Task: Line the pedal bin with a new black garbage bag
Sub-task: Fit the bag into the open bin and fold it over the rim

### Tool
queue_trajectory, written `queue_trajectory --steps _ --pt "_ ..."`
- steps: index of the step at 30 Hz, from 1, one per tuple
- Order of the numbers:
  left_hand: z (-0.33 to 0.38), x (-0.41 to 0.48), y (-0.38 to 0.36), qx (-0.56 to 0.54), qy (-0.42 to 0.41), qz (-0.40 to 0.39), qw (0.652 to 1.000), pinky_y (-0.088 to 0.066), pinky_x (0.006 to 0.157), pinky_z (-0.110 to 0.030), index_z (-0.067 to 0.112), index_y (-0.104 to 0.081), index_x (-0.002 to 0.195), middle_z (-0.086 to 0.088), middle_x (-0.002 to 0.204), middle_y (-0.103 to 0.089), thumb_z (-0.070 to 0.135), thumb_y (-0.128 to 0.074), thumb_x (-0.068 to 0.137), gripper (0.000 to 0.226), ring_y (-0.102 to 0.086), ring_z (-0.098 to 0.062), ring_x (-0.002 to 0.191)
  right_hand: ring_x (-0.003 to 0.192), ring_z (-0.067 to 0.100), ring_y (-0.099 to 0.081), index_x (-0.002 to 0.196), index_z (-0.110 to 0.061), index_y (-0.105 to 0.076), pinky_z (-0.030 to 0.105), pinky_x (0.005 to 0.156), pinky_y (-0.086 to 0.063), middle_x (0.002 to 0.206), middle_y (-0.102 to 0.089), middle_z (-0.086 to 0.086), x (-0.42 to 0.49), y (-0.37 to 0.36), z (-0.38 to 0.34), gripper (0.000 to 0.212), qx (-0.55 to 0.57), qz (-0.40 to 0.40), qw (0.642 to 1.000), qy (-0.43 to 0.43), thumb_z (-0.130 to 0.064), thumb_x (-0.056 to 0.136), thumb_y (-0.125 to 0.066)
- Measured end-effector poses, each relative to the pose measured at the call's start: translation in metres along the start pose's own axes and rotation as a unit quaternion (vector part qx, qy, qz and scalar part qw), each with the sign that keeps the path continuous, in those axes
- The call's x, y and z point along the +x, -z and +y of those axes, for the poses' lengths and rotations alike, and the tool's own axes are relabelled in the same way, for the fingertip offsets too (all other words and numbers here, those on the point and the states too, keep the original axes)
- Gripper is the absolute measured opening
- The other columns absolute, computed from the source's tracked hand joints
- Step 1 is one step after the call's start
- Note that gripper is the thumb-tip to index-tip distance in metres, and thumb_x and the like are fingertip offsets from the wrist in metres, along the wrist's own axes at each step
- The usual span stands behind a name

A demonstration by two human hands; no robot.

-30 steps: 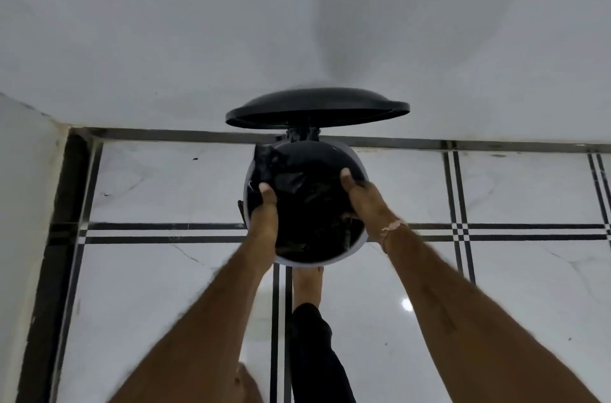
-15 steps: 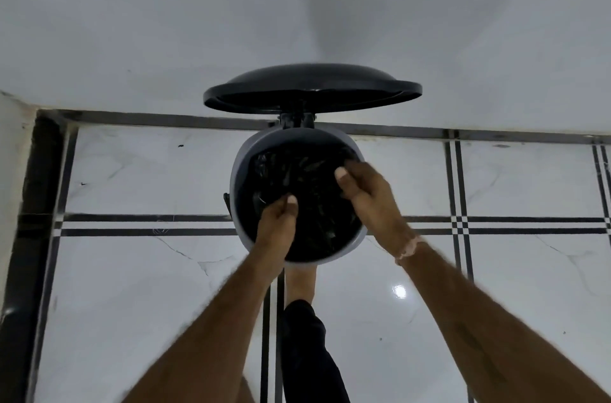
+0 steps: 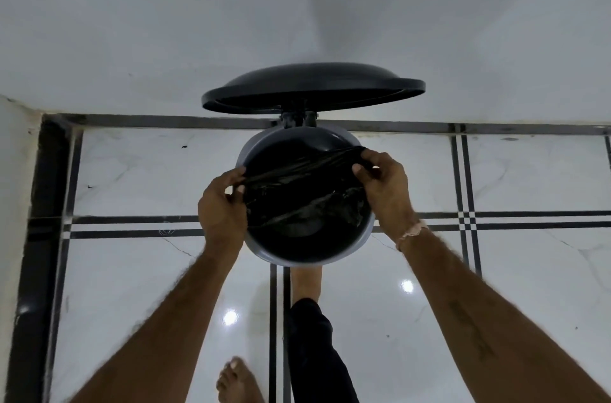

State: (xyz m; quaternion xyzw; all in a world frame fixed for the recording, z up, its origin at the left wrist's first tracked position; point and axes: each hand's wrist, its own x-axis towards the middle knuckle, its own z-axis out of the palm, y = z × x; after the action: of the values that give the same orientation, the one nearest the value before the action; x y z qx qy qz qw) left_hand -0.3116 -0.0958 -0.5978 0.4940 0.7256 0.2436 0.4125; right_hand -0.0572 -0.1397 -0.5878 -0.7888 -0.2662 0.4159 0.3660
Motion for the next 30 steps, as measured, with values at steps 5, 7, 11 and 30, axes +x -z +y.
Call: queue_trajectory --steps 5,7,11,30 --pt "0.011 0.014 -0.004 0.165 -0.189 0.009 0.968 -0.044 0.089 -0.039 0.018 -0.061 0.131 -0.008 0.124 -0.066 0.036 -0.046 0.105 0.035 -0.06 -0.034 0.11 0.125 0.028 -0.065 0.133 -0.009 -0.064 0.05 0.113 -0.049 0.131 -0.068 0.008 0.001 0.005 -0.005 0.042 -0.028 -0.062 0.996 0.054 -0.02 0.092 -0.066" --pt "0.027 0.021 -0.015 0.178 -0.243 -0.04 0.953 -0.043 0.095 -0.04 0.018 -0.056 0.138 -0.007 0.131 -0.066 0.052 -0.033 0.105 0.054 -0.058 -0.034 0.118 0.128 0.026 -0.064 0.135 -0.01 -0.064 0.049 0.114 -0.048 0.134 -0.068 0.005 -0.001 0.008 -0.008 0.047 -0.045 -0.083 0.992 0.079 -0.023 0.091 -0.064" --pt "0.04 0.033 -0.04 0.199 -0.215 -0.167 0.941 -0.048 0.105 -0.046 0.017 -0.044 0.15 -0.009 0.13 -0.068 0.048 -0.052 0.1 0.059 -0.056 -0.031 0.128 0.132 0.021 -0.062 0.14 -0.013 -0.063 0.049 0.116 -0.046 0.14 -0.067 0.003 -0.006 0.012 -0.011 0.047 -0.043 -0.122 0.988 0.088 -0.023 0.095 -0.062" --pt "0.017 0.047 0.032 -0.147 0.087 -0.299 0.939 -0.055 0.078 -0.033 0.012 -0.075 0.101 -0.004 0.093 -0.078 0.039 -0.066 0.092 0.03 -0.073 -0.02 0.087 0.138 0.03 -0.051 0.153 -0.015 -0.048 0.044 0.117 -0.044 0.154 -0.049 0.008 -0.006 -0.022 -0.004 0.06 -0.199 -0.081 0.962 0.171 -0.019 0.096 -0.066"
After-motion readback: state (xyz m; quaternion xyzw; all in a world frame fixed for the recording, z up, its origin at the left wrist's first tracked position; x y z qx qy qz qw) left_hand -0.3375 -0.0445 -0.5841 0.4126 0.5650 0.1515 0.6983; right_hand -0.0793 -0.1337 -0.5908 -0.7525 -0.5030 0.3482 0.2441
